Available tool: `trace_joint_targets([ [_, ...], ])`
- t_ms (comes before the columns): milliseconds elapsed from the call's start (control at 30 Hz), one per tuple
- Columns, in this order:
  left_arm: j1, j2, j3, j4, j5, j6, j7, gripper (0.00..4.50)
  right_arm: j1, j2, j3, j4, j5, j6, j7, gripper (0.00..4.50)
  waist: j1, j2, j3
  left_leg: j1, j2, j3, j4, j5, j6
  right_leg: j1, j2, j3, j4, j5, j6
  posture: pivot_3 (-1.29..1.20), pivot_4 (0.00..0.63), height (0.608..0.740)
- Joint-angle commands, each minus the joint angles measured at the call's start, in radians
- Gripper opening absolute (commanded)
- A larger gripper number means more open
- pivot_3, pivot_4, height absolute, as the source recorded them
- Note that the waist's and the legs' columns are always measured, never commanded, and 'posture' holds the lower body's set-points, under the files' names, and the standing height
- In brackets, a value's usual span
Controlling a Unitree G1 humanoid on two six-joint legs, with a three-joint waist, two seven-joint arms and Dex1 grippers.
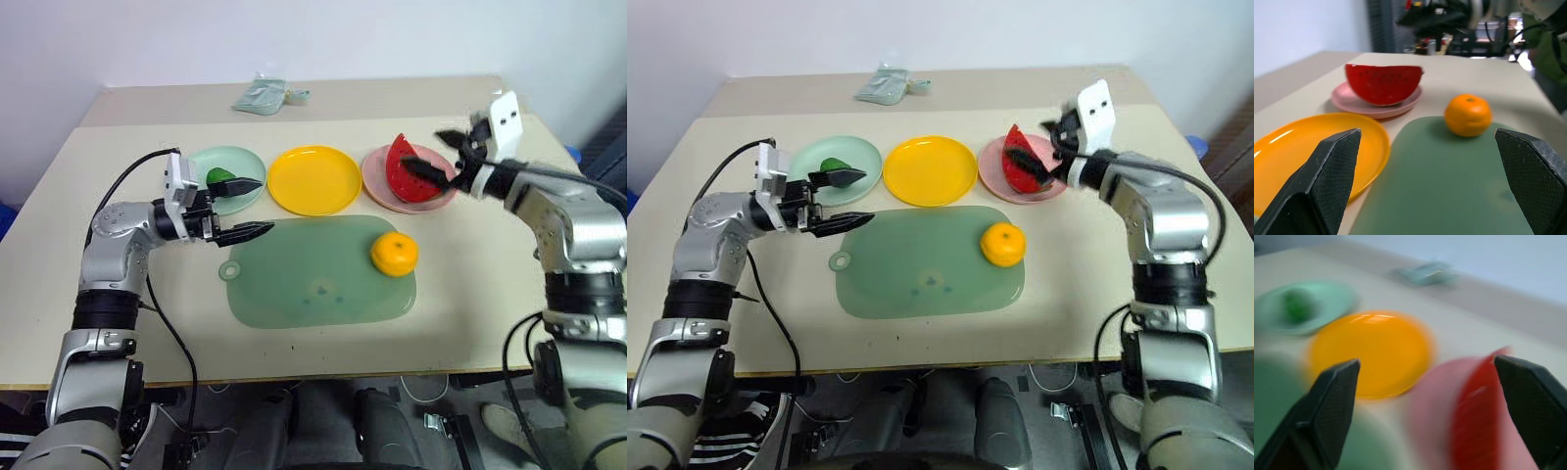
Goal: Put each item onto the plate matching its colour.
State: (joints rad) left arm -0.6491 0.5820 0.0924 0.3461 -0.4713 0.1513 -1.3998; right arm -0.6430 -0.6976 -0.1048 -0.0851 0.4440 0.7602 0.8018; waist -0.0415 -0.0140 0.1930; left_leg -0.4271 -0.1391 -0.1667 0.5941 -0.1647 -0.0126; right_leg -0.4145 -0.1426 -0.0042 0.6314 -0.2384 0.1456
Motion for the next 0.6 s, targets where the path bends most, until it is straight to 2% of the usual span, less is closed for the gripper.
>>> trace_joint_targets([
  [33,0.013,0.034,-0.011,-0.034,-0.015,0.016,-0.059,4.5,0.055,-0.054,0.022,-0.192,0.07,0.097,0.043,4.46,-0.004,0.0,0.0,0.0,0.001,0.001,0.0,0.0,0.0,0.0,0.0,0.0,0.0,0.0,0.0,0.0,0.15,0.74],
  [200,0.031,0.061,-0.058,-0.037,0.019,0.012,-0.117,4.5,0.126,-0.091,0.125,-0.264,0.017,0.124,0.024,4.46,0.001,0.0,0.0,0.0,0.006,0.003,0.001,0.0,-0.001,0.0,0.004,0.001,-0.001,0.0,-0.001,0.0,0.15,0.74],
  [400,0.023,0.051,-0.064,-0.027,0.028,-0.004,-0.101,4.5,0.139,-0.076,0.221,-0.118,-0.118,0.084,-0.056,4.46,0.012,0.0,0.0,0.0,0.006,0.003,0.001,0.0,-0.001,-0.001,0.004,0.001,-0.002,0.001,-0.002,0.0,0.15,0.74],
  [533,0.029,0.058,-0.056,-0.028,0.03,-0.011,-0.094,4.5,0.139,-0.088,0.244,-0.077,-0.144,0.074,-0.032,3.28,0.024,0.0,0.0,0.0,0.007,0.004,0.001,0.0,-0.001,-0.001,0.005,0.002,-0.002,0.001,-0.003,0.0,0.15,0.74],
  [600,0.032,0.061,-0.051,-0.029,0.028,-0.01,-0.09,4.5,0.144,-0.096,0.253,-0.091,-0.144,0.062,-0.003,3.13,0.027,0.0,0.0,0.0,0.008,0.004,0.001,0.0,-0.001,-0.001,0.006,0.002,-0.002,0.002,-0.004,0.0,0.15,0.74],
])
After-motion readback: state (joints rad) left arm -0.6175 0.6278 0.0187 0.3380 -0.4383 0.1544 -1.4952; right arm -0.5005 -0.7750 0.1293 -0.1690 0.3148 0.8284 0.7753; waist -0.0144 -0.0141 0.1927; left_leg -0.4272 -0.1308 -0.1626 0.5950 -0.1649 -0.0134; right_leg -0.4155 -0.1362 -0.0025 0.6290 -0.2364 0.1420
